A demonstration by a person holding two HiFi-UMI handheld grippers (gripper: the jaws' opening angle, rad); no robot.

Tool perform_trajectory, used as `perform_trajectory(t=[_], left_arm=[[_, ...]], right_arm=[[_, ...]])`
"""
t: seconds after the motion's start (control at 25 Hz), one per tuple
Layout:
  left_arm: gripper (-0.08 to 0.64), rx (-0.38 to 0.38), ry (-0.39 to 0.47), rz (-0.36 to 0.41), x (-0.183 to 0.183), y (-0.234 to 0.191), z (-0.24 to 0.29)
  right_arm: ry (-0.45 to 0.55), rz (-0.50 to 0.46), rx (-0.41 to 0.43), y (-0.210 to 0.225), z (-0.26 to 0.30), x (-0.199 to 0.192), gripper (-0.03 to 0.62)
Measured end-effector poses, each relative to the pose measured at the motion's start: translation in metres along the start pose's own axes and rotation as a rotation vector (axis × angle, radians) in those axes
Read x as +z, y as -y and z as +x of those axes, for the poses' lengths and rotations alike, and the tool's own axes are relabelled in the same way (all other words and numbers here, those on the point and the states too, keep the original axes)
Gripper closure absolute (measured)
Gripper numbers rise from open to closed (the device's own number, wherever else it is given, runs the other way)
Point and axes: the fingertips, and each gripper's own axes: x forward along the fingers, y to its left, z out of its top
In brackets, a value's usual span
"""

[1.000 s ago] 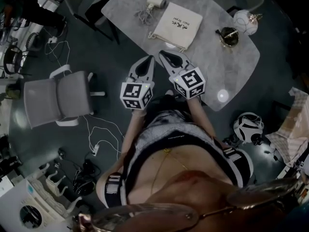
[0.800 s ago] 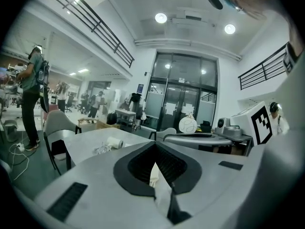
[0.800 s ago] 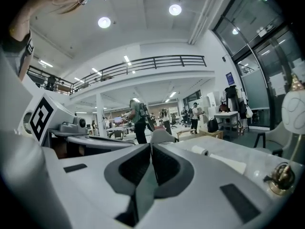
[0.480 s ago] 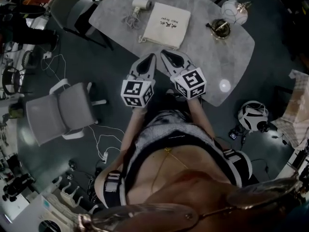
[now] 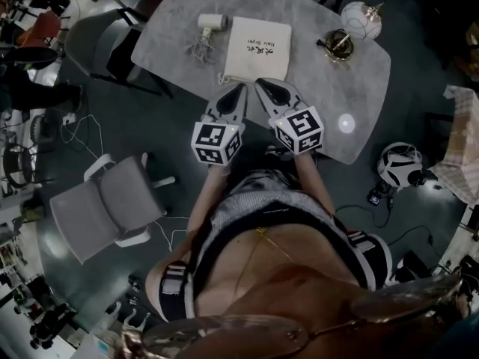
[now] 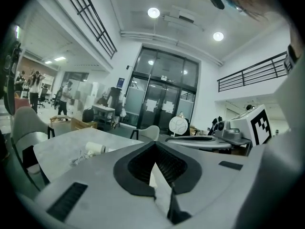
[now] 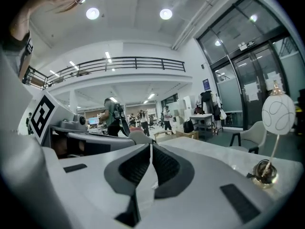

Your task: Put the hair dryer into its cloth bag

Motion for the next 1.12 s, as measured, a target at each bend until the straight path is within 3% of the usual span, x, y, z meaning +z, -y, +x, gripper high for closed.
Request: perform_trajectory(t=[0.56,0.88,1.12], left_arm=[[0.568,-0.222,-0.064,0.055,0.018,-0.093,0.013],[0.568,-0.374,-0.121,0.074,0.011,-0.089,0.02],[0.568,-0.4,-0.143,0.071,0.001,-0.078,0.028]], right_arm=[[0.023,0.026,-0.231,-0.009,0.087,0.014,0.522],[0.004,0.08,-0.391,-0.008,0.077,0.004,0.522],[-0.015,0.096,-0.432,0.005,0.065,-0.006,0.522]])
